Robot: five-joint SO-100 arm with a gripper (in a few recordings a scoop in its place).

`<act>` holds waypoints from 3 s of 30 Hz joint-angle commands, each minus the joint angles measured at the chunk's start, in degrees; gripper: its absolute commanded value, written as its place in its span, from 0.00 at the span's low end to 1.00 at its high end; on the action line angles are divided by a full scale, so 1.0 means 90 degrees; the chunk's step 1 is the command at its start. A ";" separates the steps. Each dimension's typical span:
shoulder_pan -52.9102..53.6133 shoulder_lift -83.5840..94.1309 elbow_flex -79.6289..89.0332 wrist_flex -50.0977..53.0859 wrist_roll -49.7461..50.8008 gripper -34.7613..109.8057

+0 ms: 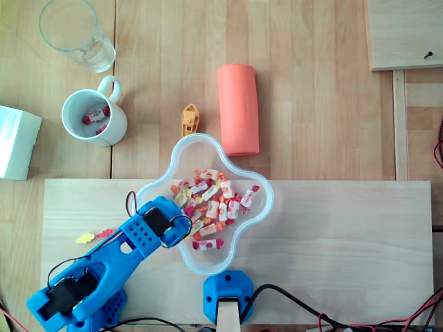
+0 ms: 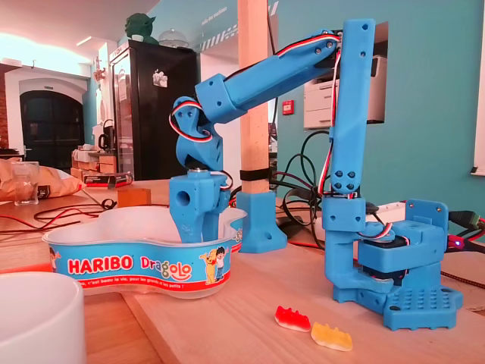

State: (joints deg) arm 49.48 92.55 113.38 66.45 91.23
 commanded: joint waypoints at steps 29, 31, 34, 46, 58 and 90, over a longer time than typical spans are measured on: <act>0.0176 -0.0254 -0.0127 0.0039 -0.0020 0.29; 0.0186 -0.0254 -0.0127 0.0039 -0.0020 0.29; 0.0186 -0.0254 -0.0127 0.0039 -0.0020 0.28; 0.0225 -0.0244 -0.0127 0.0039 -0.0020 0.22; 0.0225 -0.0215 -0.0596 0.0176 -0.0088 0.23; 0.0244 -0.0078 -0.2686 0.0195 -0.1611 0.22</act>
State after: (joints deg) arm 50.54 89.38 92.81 67.59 77.26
